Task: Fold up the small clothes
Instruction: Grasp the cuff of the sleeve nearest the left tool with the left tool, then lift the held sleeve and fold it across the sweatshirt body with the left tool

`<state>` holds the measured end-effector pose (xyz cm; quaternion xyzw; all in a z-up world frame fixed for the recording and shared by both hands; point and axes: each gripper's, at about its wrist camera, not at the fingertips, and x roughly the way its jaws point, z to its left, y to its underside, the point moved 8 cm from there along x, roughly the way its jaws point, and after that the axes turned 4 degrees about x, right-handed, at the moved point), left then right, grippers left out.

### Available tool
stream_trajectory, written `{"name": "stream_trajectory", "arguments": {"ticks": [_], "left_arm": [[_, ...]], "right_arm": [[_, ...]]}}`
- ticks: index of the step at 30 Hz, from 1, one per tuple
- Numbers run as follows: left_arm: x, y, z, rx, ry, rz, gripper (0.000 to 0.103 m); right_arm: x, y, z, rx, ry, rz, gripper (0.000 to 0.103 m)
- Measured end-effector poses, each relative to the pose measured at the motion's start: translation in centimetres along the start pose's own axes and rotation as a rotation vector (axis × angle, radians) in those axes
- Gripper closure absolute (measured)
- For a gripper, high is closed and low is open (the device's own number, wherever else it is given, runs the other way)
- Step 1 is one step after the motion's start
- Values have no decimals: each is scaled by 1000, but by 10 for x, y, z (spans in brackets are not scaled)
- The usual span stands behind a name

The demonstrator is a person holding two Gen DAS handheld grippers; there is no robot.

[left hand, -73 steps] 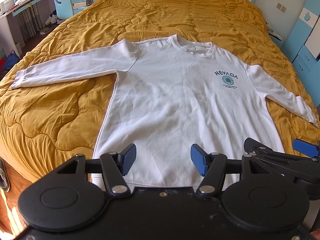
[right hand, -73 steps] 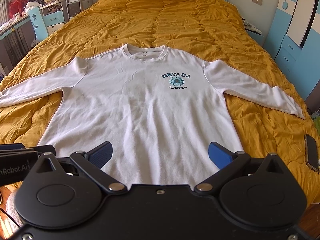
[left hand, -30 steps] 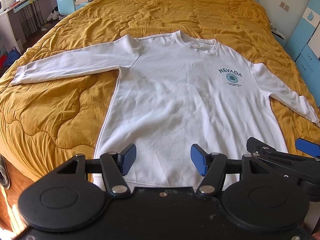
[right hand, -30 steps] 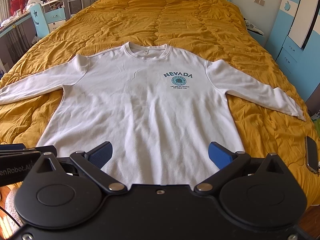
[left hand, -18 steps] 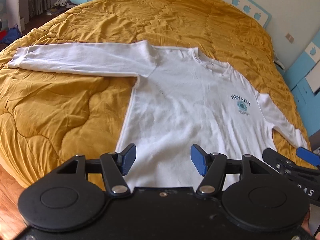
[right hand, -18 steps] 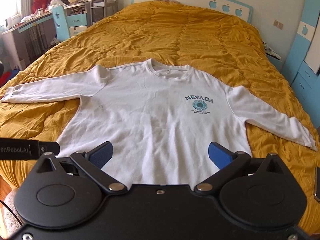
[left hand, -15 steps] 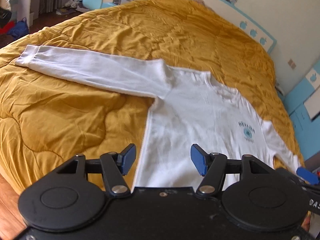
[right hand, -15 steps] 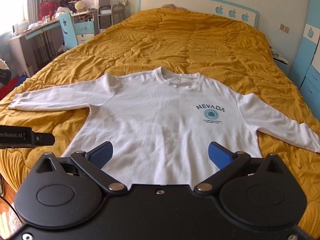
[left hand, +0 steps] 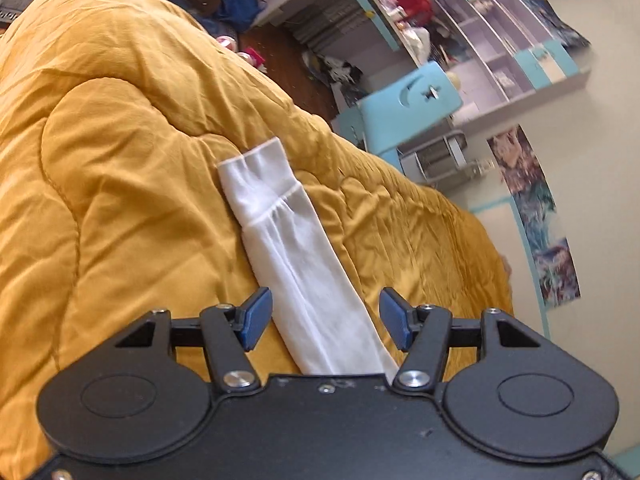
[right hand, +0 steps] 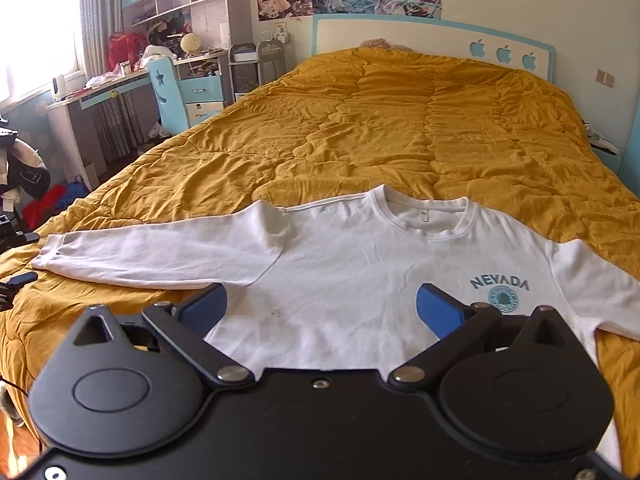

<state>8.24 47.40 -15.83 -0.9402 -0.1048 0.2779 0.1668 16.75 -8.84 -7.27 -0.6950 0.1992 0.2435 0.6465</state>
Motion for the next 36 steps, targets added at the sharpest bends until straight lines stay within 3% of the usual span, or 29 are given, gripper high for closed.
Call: {"name": "stream_trajectory", "arguments": {"ticks": [6, 11, 15, 16, 17, 23, 27, 30, 36], "left_arm": [[30, -40, 35, -140, -100, -86, 42], [57, -59, 37, -201, -72, -95, 44], [59, -59, 37, -188, -69, -117, 51], [60, -55, 36, -173, -75, -120, 65], [59, -53, 36, -162, -82, -115, 97], [56, -51, 35, -157, -54, -105, 101], [44, -47, -7, -78, 38, -103, 101], [33, -33, -57, -27, 155, -78, 101], [15, 39, -189, 121, 405, 37, 101]], "right_arm": [[21, 2, 35, -28, -43, 31, 0], [33, 11, 45, -54, -43, 67, 0], [38, 18, 45, -55, -38, 101, 0], [39, 20, 45, -57, -35, 107, 0], [39, 22, 43, -59, -32, 110, 0], [34, 25, 27, -55, -7, 113, 0], [26, 27, 9, -24, 5, 107, 0], [19, 30, -8, 5, 15, 106, 0], [0, 43, -52, 65, 44, 101, 0]]}}
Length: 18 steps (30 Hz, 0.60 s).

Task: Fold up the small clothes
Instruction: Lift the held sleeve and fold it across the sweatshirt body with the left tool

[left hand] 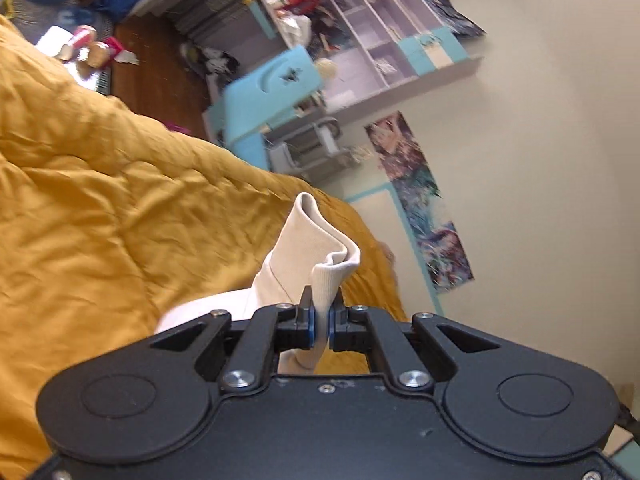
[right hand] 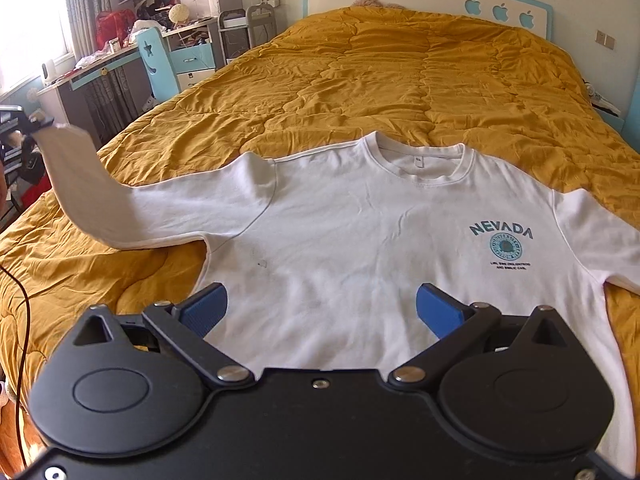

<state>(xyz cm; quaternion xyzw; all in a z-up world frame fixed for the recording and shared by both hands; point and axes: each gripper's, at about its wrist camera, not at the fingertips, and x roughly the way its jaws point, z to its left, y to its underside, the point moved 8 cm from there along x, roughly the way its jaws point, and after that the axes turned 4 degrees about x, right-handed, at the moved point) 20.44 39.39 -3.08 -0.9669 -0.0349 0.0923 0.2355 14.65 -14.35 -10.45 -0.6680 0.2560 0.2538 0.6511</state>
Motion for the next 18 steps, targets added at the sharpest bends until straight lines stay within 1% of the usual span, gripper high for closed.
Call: {"name": "stream_trajectory", "arguments": {"ticks": [1, 2, 3, 6, 7, 9, 12, 13, 14, 15, 16, 17, 18], "left_arm": [[10, 20, -29, 21, 55, 38, 101], [17, 37, -50, 37, 93, 67, 101], [26, 61, -78, 56, 143, 108, 101], [45, 133, -138, 92, 256, 223, 101], [54, 165, -159, 105, 288, 272, 101], [67, 227, -185, 116, 336, 369, 100], [89, 323, -205, 122, 361, 520, 100], [97, 357, -209, 137, 367, 579, 95], [104, 386, -210, 162, 346, 637, 80], [110, 415, -207, 178, 312, 708, 73], [110, 438, -205, 180, 300, 761, 70], [106, 452, -201, 180, 301, 795, 70], [102, 461, -199, 188, 307, 812, 70]], "right_arm": [[-3, 2, -9, 16, 6, -2, 0], [-6, 4, -20, 37, 15, -3, 0], [-9, 4, -28, 54, 20, -4, 0], [-20, 10, -59, 108, 42, -10, 0], [-24, 13, -70, 124, 52, -14, 0], [-31, 17, -88, 147, 72, -17, 0], [-42, 24, -120, 188, 109, -22, 0], [-46, 26, -129, 201, 121, -24, 0], [-49, 29, -138, 214, 133, -23, 0], [-52, 32, -149, 229, 149, -21, 0], [-54, 33, -159, 241, 163, -21, 0], [-57, 35, -167, 252, 177, -25, 0], [-59, 36, -174, 262, 189, -32, 0]]}}
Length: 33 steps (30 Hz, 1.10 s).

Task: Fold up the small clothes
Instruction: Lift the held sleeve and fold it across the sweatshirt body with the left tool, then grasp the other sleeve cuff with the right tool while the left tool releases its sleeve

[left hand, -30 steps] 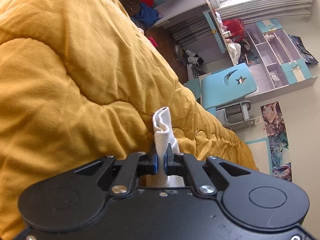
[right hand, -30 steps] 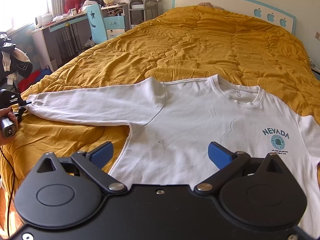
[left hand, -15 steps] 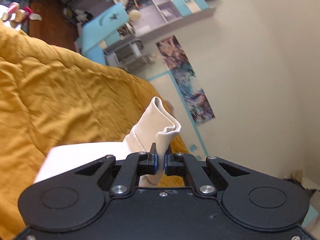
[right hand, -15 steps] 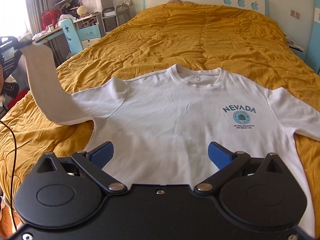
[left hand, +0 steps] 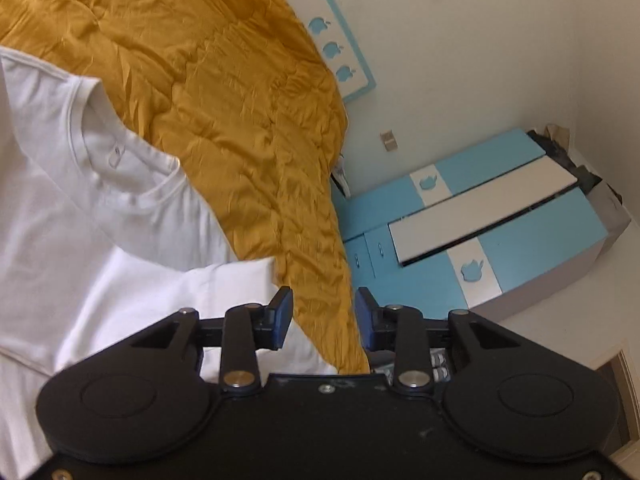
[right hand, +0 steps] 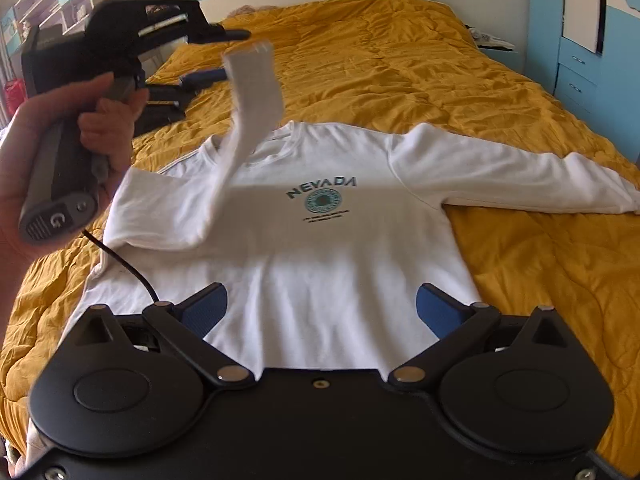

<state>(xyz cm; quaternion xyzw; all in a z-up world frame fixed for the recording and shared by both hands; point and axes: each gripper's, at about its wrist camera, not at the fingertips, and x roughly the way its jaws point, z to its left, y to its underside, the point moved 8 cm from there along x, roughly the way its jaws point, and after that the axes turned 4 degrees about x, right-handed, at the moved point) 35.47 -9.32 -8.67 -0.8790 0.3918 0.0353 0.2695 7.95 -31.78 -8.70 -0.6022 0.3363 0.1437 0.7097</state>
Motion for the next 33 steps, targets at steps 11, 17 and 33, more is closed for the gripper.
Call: {"name": "stream_trajectory", "arguments": {"ticks": [11, 17, 33], "left_arm": [[-160, 4, 147, -164, -344, -198, 63], [-199, 8, 217, -319, -443, -270, 63], [-221, -8, 261, -574, -446, -525, 63]], "right_arm": [[75, -32, -61, 406, -194, -5, 13], [159, -30, -59, 796, -316, 118, 34], [183, -57, -66, 884, -248, 7, 96]]}}
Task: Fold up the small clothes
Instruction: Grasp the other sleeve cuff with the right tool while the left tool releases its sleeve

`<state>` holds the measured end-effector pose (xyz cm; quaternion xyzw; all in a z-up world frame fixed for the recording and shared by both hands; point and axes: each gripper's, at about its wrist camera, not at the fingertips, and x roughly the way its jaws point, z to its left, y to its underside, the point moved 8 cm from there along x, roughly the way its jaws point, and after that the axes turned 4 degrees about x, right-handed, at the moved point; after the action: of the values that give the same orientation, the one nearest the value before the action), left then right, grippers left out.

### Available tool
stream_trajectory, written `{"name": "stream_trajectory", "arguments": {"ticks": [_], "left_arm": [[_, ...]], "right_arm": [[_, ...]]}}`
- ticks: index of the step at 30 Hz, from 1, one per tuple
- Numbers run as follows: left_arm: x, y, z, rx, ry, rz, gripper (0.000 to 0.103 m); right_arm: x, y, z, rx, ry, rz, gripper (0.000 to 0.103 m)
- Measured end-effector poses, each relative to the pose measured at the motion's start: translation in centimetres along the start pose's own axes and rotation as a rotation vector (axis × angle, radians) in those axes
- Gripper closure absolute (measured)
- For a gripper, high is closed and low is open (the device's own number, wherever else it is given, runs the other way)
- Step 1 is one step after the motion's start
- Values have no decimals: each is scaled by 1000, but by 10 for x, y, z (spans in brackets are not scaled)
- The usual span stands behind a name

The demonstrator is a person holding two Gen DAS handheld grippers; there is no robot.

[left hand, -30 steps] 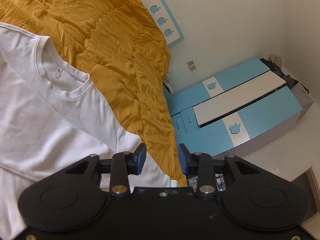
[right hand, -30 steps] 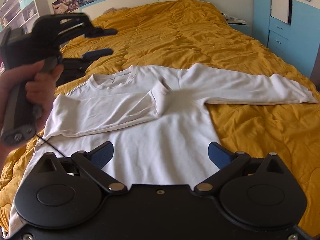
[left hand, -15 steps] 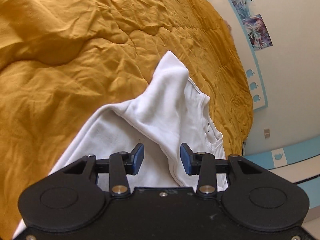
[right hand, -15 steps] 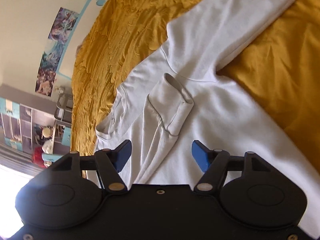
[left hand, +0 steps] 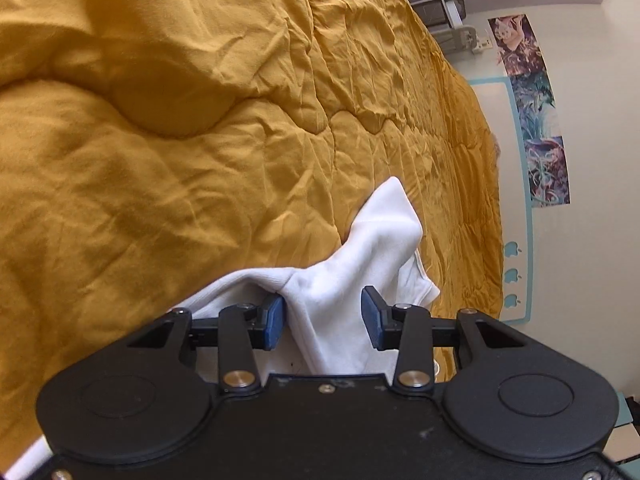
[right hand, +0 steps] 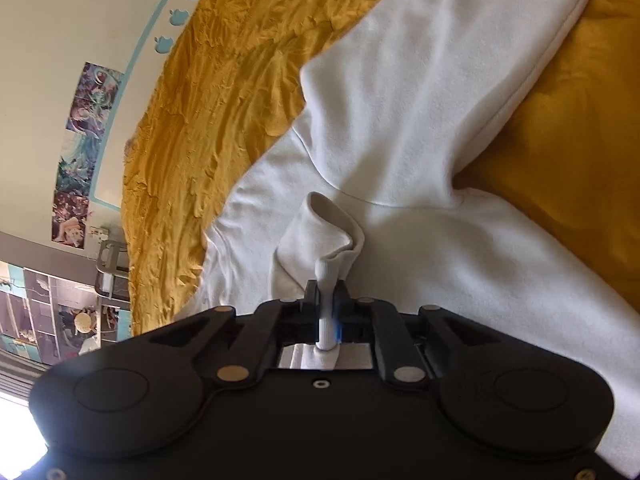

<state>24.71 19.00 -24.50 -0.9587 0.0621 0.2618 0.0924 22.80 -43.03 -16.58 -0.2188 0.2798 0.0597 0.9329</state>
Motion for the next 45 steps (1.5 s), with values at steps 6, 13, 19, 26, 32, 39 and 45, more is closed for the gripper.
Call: {"name": "stream_trajectory", "arguments": {"ticks": [6, 13, 19, 26, 32, 39, 45], "left_arm": [[-5, 9, -7, 64, -25, -65, 67], [-3, 11, 3, 87, -94, -108, 89], [-23, 19, -8, 133, -79, -61, 73], [-34, 91, -83, 564, 14, 72, 63], [6, 199, -137, 769, 164, 301, 59], [48, 282, -150, 847, 192, 413, 59], [85, 323, -147, 887, 150, 484, 59]], "right_arm": [[-39, -12, -17, -48, 15, -78, 96], [-24, -2, -55, -21, 83, -33, 96], [-54, -17, -51, -69, 72, -76, 87], [-129, -102, -76, -15, 97, -313, 64], [-190, -188, -134, 189, 121, -524, 57], [-188, -250, -200, 422, 133, -570, 53], [-175, -275, -225, 502, 137, -624, 54]]}}
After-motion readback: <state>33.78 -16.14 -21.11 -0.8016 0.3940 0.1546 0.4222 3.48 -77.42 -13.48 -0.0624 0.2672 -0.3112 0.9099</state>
